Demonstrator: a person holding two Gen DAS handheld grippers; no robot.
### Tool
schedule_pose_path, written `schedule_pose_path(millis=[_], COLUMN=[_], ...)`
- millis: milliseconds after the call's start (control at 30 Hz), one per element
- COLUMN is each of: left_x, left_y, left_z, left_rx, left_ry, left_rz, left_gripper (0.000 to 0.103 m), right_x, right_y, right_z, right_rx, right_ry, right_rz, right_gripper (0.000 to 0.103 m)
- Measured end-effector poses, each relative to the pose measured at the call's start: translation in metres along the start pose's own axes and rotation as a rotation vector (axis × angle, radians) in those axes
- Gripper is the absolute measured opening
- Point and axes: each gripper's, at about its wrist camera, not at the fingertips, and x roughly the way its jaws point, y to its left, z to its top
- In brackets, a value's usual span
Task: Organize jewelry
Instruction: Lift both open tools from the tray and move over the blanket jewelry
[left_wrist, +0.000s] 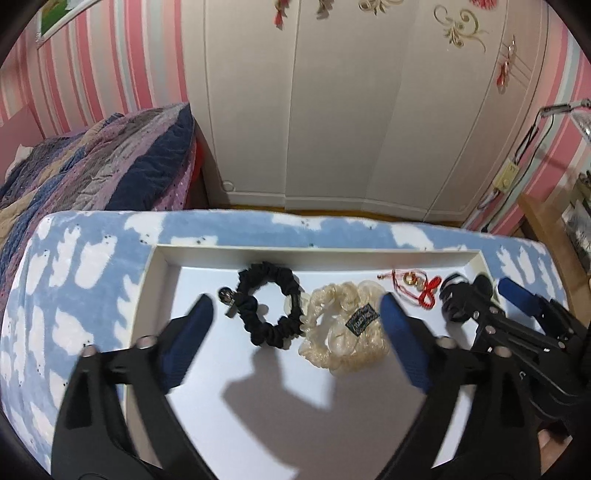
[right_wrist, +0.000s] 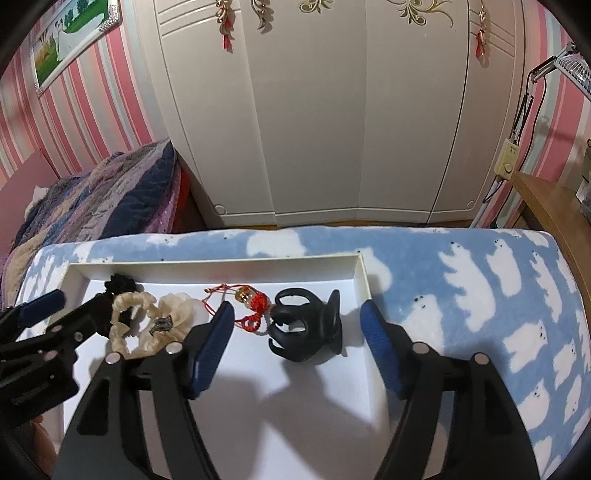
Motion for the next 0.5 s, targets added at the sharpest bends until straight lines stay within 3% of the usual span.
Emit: schedule_pose_path(millis=[133,333,500], left_x=[-0.014,-0.025,-0.059], left_y=[0.013,0.038,0.050], left_z=[0.004,0.010,0.016], left_rx=[-0.018,-0.078,-0.102], left_ry=[-0.009,0.012,-0.013], left_rz=[-0.015,-0.016,0.002], left_gripper=[0.100,0.100,0.100], right_x=[-0.004,-0.017,-0.064], right_y=[-0.001,-0.004,-0.009], right_z=[0.001,0.004,0.013], right_rx=[0.017,0.010,0.010], right_ry=[-0.017,-0.040,-0.137], right_rz=[0.001,-0.044,-0.066], right_gripper=[0.088,0.090,0.092])
